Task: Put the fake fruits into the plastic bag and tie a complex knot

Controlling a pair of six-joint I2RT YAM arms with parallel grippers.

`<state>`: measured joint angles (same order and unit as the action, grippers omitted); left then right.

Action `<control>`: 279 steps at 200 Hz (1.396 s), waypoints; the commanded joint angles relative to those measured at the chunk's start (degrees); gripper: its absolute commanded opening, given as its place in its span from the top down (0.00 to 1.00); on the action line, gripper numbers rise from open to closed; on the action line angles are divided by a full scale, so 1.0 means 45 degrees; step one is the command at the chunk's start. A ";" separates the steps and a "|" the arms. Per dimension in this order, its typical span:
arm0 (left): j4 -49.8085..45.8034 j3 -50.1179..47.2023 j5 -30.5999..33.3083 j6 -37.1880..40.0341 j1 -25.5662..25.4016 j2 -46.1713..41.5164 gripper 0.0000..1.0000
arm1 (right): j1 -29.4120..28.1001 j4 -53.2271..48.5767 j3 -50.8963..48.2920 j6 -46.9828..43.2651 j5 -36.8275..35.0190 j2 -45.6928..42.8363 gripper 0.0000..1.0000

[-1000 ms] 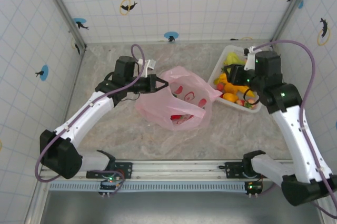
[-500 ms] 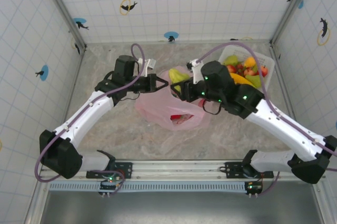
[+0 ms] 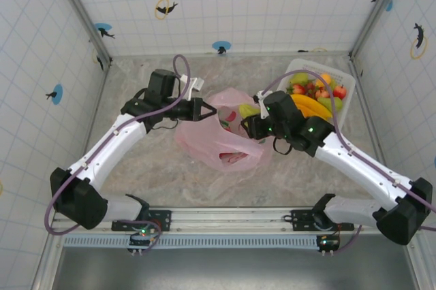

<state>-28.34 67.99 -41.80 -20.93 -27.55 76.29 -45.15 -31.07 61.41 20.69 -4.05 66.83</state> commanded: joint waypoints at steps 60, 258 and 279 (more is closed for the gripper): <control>0.0067 0.0371 -0.0654 -0.0027 0.0507 0.0371 1.00 | -0.0846 0.4573 -0.2999 -0.1404 -0.1018 0.0658 0.44; 0.0499 -0.0198 0.0043 -0.0766 0.1249 -0.0057 1.00 | -0.1316 0.5567 -0.0754 -0.0104 -0.1177 0.4676 0.10; 0.0500 -0.0261 -0.0035 -0.0796 0.1393 -0.0136 1.00 | -0.1315 0.5355 -0.0792 0.0007 -0.1176 0.4146 0.10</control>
<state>-27.55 67.83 -41.50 -23.64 -22.22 77.28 -50.92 -5.43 56.18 20.10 -8.19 89.78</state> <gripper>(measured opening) 0.046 0.898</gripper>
